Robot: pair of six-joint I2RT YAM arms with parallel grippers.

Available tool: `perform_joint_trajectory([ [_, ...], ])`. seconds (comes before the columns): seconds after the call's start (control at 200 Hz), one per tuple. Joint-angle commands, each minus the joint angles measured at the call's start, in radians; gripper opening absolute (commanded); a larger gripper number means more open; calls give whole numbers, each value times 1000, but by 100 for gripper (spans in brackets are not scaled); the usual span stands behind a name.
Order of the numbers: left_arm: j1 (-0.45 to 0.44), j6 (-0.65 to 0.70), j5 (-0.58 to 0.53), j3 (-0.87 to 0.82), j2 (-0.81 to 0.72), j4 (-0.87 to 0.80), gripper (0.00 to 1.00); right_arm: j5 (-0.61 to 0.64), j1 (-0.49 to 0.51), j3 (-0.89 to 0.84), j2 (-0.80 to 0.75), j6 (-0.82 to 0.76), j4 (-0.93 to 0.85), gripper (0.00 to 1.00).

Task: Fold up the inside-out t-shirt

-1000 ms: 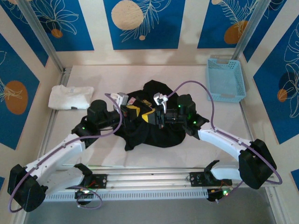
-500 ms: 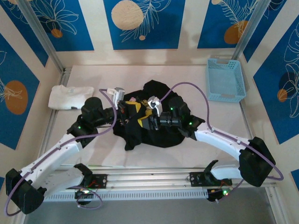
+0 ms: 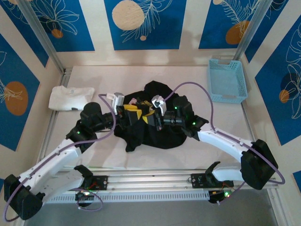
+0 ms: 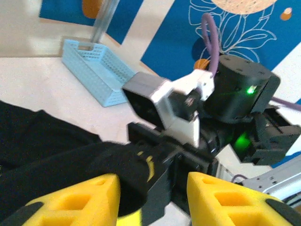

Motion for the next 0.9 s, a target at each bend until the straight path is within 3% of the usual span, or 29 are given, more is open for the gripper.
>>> perform_joint_trajectory([
  [0.0,4,59,-163,-25,-63,-84,46,-81,-27,-28,-54,-35,35,0],
  [0.12,21,69,-260,-42,-71,-142,51,-104,-45,-51,-78,-24,57,0],
  [0.41,22,134,-204,-5,66,-132,62,-117,-49,-61,-79,-9,78,0],
  [0.6,27,109,-237,24,143,-102,59,-123,-49,-67,-79,-3,89,0],
  [0.895,61,58,-167,35,226,18,52,-132,-51,-76,-81,-12,91,0],
])
